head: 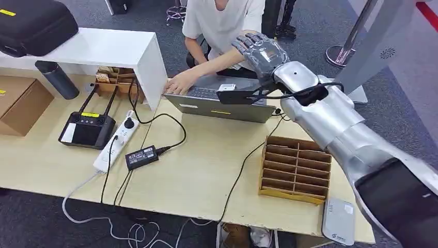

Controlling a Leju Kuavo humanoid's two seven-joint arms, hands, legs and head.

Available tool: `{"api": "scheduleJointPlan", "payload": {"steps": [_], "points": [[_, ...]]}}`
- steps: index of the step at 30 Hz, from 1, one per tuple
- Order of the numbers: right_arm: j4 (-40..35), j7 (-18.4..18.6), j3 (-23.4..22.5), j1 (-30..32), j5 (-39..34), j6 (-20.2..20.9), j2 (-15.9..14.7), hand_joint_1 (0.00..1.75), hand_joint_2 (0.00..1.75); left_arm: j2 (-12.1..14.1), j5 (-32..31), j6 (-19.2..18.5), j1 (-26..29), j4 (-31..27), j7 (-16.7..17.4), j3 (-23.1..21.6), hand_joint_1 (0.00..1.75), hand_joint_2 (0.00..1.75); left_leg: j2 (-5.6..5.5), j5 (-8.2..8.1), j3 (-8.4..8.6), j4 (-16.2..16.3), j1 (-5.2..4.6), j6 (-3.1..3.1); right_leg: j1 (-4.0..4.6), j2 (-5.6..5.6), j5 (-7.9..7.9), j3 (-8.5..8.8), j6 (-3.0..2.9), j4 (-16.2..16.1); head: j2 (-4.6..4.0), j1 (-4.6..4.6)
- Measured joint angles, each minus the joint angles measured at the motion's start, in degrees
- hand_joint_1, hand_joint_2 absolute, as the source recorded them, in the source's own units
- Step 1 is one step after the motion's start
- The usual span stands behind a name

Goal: Pass the card to the sensor for recognition and then transmit it.

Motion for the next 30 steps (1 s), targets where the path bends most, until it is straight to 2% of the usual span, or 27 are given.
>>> {"api": "scheduleJointPlan", "payload": {"steps": [3,6,10,14,22,30], "points": [[-4.64,-0.81,-1.63,2.09,-4.28,-0.31,-2.77,0.0,1.75,0.0,0.0,2.29,0.54,0.0,-0.5,0.02,0.0,1.75,-0.03,0.0,0.01,0.01,0.0,0.0,0.0,-0.02,0.0,0.03,0.0,-0.04,0.0,0.0],[-12.89,-0.72,-4.35,6.12,-8.95,2.32,-6.98,0.0,1.75,0.0,0.02,3.87,0.91,0.0,-0.81,0.11,0.0,1.75,-0.04,-0.01,0.01,0.01,0.0,0.01,0.01,-0.06,0.0,0.07,0.01,-0.1,0.0,0.0],[-24.16,-0.75,-9.35,13.8,-15.3,3.52,-12.8,0.0,1.75,0.0,1.09,5.6,1.49,-0.02,-0.96,0.57,0.0,1.75,-0.05,-0.05,0.0,0.01,0.0,0.05,0.0,-0.08,0.0,0.13,0.01,-0.21,0.0,-0.02],[-33.61,-0.77,-14.33,22.57,-17.88,2.75,-17.72,0.0,1.75,-0.02,2.3,7.11,2.21,-0.02,-1.03,1.42,0.0,1.75,-0.02,-0.1,0.01,0.01,0.0,0.1,0.0,-0.07,0.0,0.13,0.02,-0.23,0.0,0.02],[-45.57,-0.79,-20.94,34.86,-19.22,1.79,-24.54,0.0,1.75,-0.2,3.82,9.79,3.01,-0.02,-0.79,2.12,0.0,1.75,-0.01,-0.12,0.01,-0.01,0.0,0.1,0.06,-0.08,-0.03,0.12,0.04,-0.22,0.0,0.02],[-52.41,-0.79,-25.7,43.69,-19.15,1.13,-28.09,0.0,1.75,-0.28,4.44,10.93,3.41,-0.02,-0.24,2.69,0.0,1.75,0.04,-0.12,0.02,-0.01,0.01,0.1,0.04,-0.03,-0.02,0.12,0.04,-0.23,0.0,0.0]]}}
